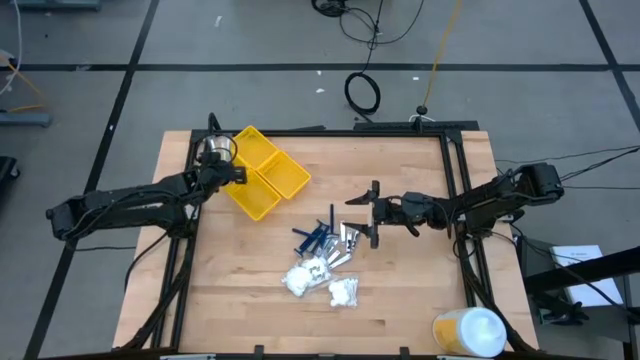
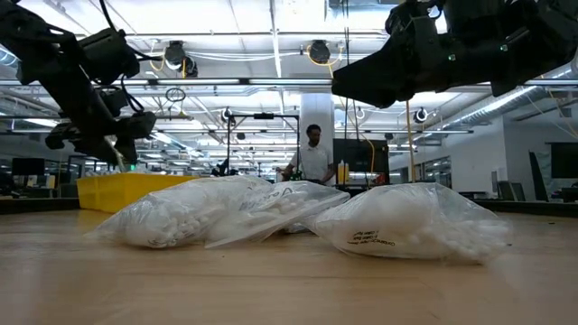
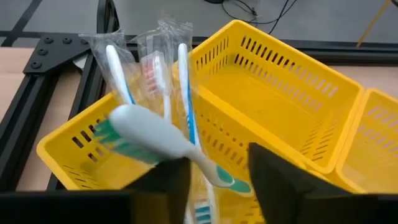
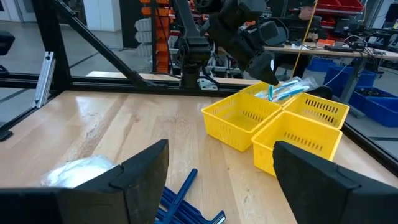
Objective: Pick & Place Travel size toiletries
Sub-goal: Put the green toothbrush into the middle left yellow bin, then put the silver nail cutter into the top yellow bin
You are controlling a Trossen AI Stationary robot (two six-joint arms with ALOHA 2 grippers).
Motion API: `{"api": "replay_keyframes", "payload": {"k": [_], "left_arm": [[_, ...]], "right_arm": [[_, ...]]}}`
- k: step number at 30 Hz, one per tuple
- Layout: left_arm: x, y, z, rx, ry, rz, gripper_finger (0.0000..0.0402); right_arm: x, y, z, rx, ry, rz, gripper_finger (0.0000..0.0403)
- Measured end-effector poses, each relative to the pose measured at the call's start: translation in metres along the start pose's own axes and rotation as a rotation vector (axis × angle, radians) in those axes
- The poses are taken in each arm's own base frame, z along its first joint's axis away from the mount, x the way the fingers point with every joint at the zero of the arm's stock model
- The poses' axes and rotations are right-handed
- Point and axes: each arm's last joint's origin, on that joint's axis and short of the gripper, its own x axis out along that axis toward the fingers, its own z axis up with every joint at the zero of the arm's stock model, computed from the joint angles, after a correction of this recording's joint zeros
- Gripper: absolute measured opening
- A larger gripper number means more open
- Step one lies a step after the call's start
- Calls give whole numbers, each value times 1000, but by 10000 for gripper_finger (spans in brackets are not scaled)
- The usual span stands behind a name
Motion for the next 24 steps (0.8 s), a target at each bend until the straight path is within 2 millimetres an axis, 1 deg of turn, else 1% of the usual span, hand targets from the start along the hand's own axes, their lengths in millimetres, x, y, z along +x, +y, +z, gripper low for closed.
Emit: {"api": "replay_keyframes", "payload": {"k": [5, 8, 11, 14, 18, 20, 24], "left_arm": [[-3, -2, 3, 43, 3, -49, 257], [-11, -7, 16, 29, -17, -112, 293], [-23, -12, 34, 37, -67, -167, 316], [-35, -17, 51, 54, -123, -192, 328], [-47, -19, 68, 70, -186, -169, 329], [-49, -20, 72, 64, -196, -170, 323], [-50, -20, 72, 61, -188, -185, 310]], "right_arm": [[0, 0, 0, 0, 0, 0, 274], [0, 0, 0, 0, 0, 0, 277], [0, 0, -1, -1, 7, 1, 276], [0, 0, -2, -2, 17, 1, 273], [0, 0, -3, -3, 31, 2, 271], [0, 0, -4, -4, 38, 2, 271], [0, 0, -5, -5, 48, 3, 274]]}}
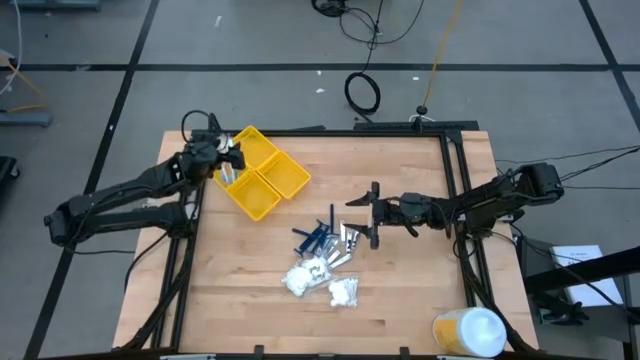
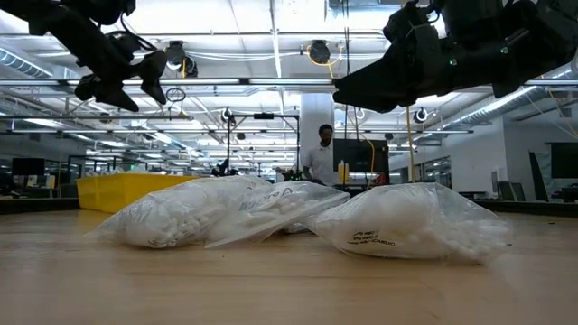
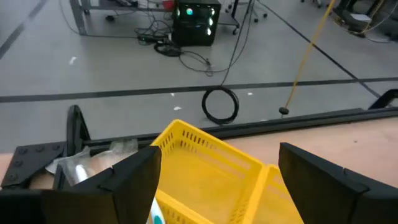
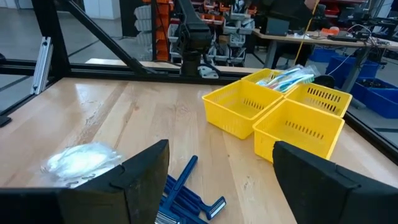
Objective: Pick & Place Travel size toiletries
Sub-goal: Put the silver nail cutter into the top yellow bin
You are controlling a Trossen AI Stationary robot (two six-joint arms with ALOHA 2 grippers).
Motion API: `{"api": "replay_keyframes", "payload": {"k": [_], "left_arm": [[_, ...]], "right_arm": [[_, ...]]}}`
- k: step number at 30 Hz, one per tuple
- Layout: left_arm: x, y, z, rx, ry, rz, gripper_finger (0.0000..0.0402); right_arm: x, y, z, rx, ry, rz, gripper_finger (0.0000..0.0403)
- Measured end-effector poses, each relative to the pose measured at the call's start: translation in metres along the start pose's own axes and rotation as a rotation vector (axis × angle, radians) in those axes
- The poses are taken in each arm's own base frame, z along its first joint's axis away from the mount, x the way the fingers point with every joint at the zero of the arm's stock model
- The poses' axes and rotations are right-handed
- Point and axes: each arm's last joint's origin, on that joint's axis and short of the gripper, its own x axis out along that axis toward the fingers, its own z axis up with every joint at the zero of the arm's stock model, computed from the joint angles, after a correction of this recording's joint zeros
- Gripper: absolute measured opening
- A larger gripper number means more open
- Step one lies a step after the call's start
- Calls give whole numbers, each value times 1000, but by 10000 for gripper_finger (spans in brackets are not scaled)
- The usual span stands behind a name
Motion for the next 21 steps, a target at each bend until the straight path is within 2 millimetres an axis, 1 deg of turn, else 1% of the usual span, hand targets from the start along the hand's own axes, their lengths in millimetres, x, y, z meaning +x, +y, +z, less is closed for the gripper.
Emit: {"api": "replay_keyframes", "payload": {"k": [4, 8, 12, 16, 19, 21], "left_arm": [[-1, -4, -1, 1, 56, -115, 300], [-4, -17, -9, 49, 52, -281, 297], [-9, -33, -26, 62, -58, -473, 296], [-14, -38, -46, 54, -173, -617, 296], [-15, -36, -58, 38, -207, -661, 296], [-14, -33, -63, 23, -224, -646, 296]], "right_arm": [[0, 0, -2, -1, 17, 1, 273], [0, 2, -9, -3, 99, 11, 269], [5, 9, -11, 25, 283, -1, 262], [7, 15, -10, 87, 481, -76, 255], [5, 19, -11, 195, 509, -164, 250], [4, 23, -13, 267, 520, -174, 247]]}}
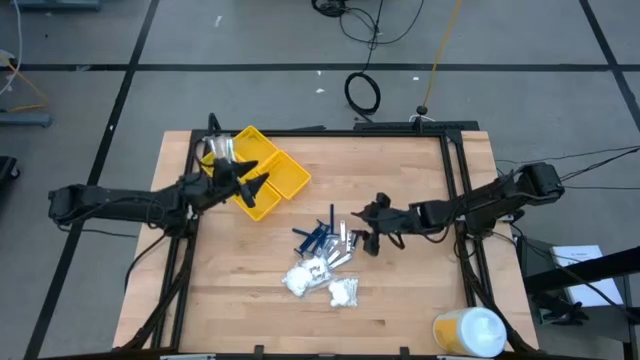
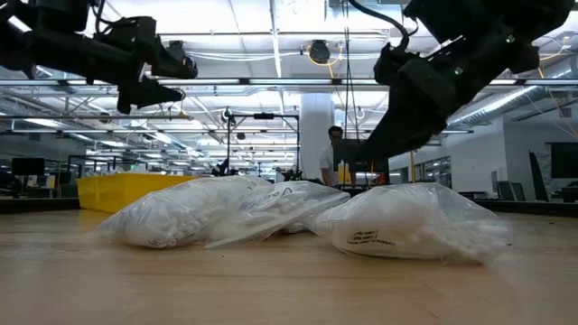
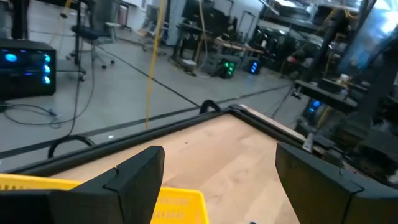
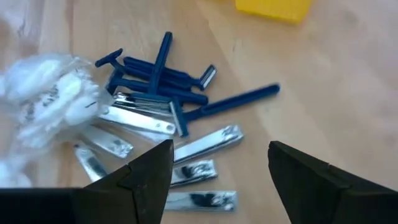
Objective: Pick & Place Travel size toiletries
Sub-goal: Put the silver nail cutter into the top yellow bin
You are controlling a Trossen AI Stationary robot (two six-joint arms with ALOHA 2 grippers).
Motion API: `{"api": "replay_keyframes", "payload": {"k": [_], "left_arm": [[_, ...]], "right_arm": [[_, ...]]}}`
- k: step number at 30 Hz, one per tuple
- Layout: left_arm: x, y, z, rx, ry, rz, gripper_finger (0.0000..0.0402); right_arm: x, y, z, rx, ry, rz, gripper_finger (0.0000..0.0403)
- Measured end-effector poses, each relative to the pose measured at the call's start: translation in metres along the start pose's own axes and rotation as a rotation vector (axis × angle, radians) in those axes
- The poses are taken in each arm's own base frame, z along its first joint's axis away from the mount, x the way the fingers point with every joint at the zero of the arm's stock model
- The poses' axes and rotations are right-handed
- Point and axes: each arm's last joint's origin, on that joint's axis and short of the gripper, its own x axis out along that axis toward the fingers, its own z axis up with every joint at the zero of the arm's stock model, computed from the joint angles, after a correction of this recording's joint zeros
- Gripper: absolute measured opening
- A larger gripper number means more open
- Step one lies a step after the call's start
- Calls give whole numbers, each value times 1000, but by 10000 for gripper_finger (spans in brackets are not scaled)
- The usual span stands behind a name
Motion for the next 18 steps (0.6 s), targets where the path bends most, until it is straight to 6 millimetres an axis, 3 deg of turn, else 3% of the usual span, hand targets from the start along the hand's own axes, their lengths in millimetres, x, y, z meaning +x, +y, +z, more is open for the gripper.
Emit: {"api": "replay_keyframes", "payload": {"k": [7, 12, 18], "left_arm": [[-1, 5, -5, -17, -16, 59, 296], [-1, 2, -4, -18, 0, -30, 296], [-1, -1, -2, -31, -8, -98, 296]], "right_arm": [[-2, 17, -6, 144, 37, 122, 232], [11, 18, -21, -74, 83, 68, 220], [22, 9, -22, -246, 126, 120, 211]]}}
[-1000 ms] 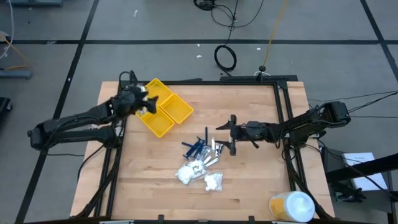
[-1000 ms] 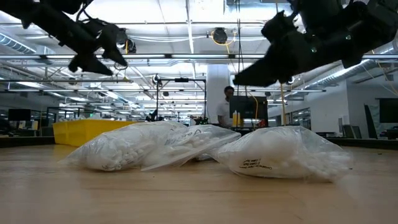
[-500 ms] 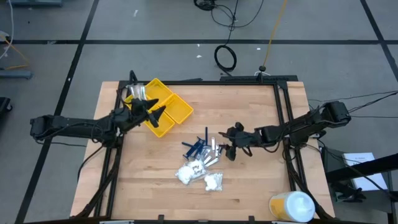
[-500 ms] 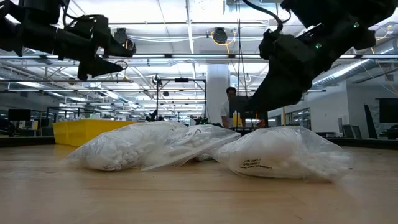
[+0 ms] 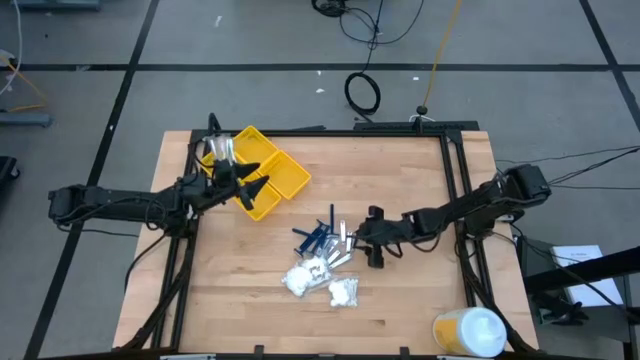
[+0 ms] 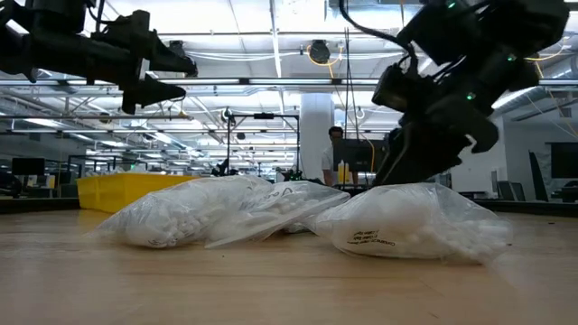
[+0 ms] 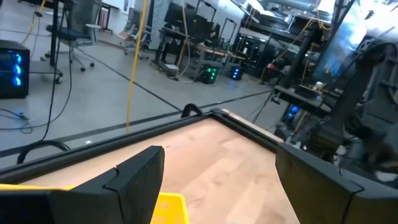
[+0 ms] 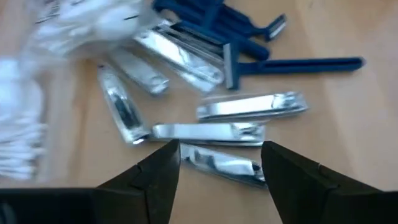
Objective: Pick & Place Travel size toiletries
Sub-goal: Put the silver nail cutter into the top yellow bin
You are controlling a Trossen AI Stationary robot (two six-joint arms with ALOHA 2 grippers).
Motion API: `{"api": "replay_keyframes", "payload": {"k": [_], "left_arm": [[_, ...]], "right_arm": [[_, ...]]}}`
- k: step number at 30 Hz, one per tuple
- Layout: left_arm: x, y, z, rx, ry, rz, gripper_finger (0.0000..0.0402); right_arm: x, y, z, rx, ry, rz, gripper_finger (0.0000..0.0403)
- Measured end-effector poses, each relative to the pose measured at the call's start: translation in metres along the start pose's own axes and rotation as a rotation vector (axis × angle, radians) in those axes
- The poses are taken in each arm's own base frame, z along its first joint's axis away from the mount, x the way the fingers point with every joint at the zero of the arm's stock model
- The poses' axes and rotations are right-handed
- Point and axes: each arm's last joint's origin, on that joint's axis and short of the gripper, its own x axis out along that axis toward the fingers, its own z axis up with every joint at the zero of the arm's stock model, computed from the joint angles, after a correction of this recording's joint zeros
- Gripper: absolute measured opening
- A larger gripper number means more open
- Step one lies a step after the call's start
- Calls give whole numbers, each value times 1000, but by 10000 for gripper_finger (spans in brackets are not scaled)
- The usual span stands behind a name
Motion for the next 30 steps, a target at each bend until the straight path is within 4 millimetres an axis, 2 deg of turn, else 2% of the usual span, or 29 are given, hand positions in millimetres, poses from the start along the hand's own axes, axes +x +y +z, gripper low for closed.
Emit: {"api": "replay_keyframes", "payload": {"k": [9, 19, 30], "left_arm": [[0, 0, 0, -4, -2, 1, 296], [0, 0, 0, 0, 3, 3, 296], [0, 2, -4, 30, 32, 34, 296]], "right_arm": [[5, -22, -3, -138, 62, 90, 197], [27, -24, -18, -297, 134, 138, 175], [18, -17, -32, -209, 298, 196, 142]]}}
